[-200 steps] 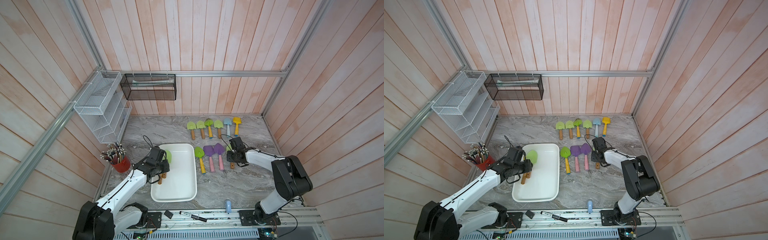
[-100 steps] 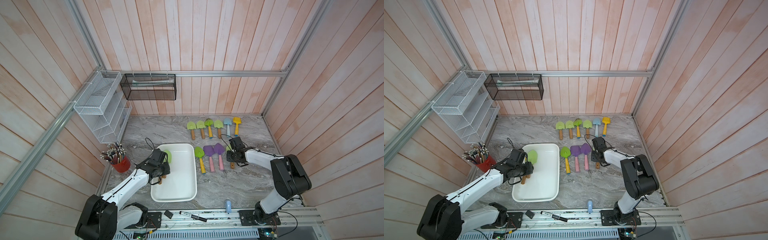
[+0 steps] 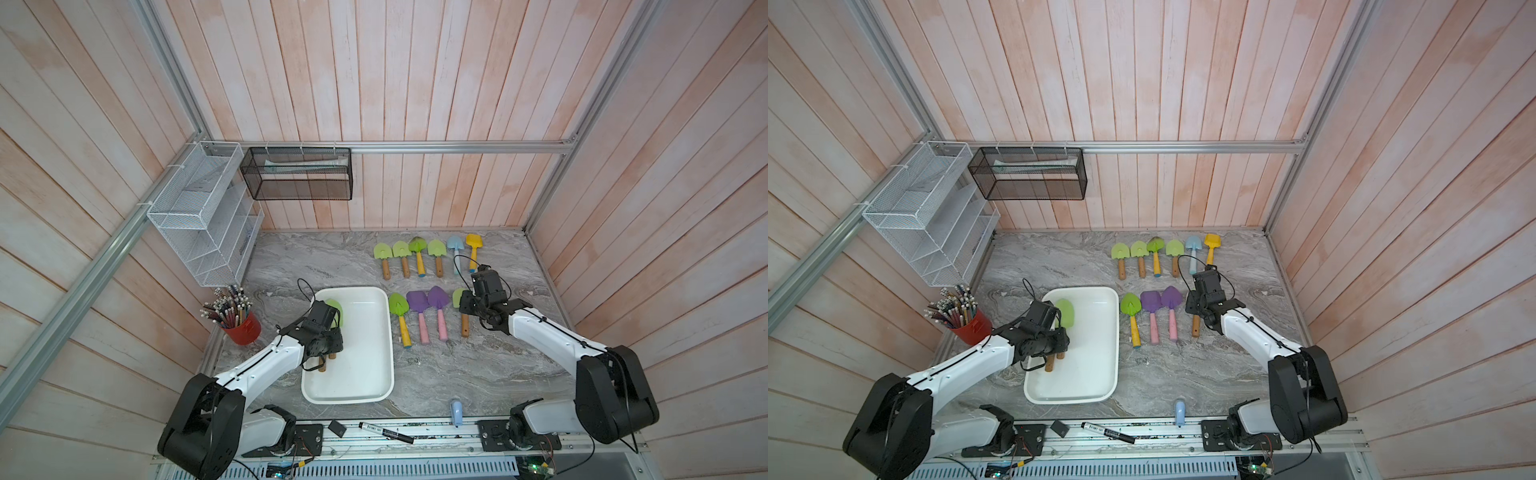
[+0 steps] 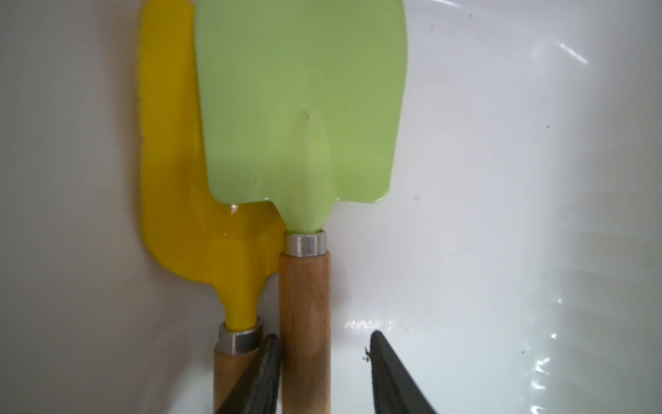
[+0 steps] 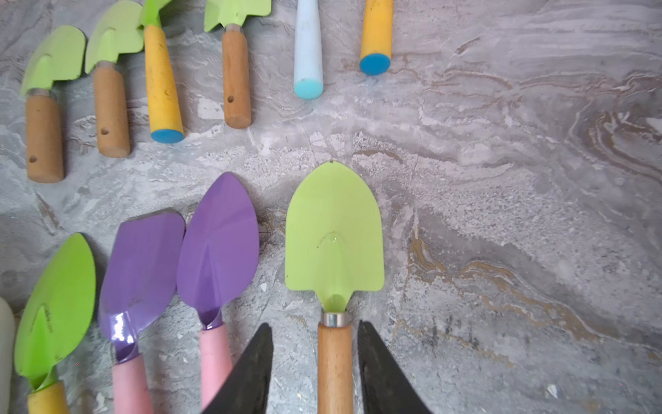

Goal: Take the shovel out of the storage box
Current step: Place the shovel at the center of the board, then pick up the shovel from the storage box.

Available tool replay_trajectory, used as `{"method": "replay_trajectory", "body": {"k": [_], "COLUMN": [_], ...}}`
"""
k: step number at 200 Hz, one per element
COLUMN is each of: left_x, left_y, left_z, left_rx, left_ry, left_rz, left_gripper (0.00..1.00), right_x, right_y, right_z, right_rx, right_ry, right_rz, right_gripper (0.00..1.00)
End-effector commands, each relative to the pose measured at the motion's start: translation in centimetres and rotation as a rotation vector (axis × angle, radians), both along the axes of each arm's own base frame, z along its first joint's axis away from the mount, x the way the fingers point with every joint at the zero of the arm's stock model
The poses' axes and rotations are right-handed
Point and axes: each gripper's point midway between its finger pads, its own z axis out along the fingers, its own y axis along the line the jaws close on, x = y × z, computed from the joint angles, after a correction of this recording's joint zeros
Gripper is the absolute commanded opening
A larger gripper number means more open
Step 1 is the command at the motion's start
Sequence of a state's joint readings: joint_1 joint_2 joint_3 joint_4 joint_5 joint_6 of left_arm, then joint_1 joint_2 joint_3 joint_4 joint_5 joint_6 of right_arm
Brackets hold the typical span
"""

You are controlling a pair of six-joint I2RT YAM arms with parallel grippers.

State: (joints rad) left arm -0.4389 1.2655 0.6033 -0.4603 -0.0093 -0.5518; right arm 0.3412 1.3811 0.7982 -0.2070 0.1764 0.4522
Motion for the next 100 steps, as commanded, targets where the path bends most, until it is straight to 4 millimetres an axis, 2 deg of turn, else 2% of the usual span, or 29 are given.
{"method": "replay_trajectory", "body": {"k": [1,100], "left_x": [0.0,-0.9], "left_y": [0.2,-0.4], "left_z": [-0.4,-2.0], "left_rx": [0.049,0.2], "left_ry": [-0.004,0.055], "left_rz": [-0.008,-0.024], "left_gripper": [0.4,0.36], "right_x": [-0.3,-0.6], "right_y": [-0.6,0.4], "right_z": [0.0,-0.2], "right_rx": [0.002,0.046], "right_ry": [-0.007,-0.011], "right_rz": [-0.028,0.01], "right_gripper": [0.42,0.41]}}
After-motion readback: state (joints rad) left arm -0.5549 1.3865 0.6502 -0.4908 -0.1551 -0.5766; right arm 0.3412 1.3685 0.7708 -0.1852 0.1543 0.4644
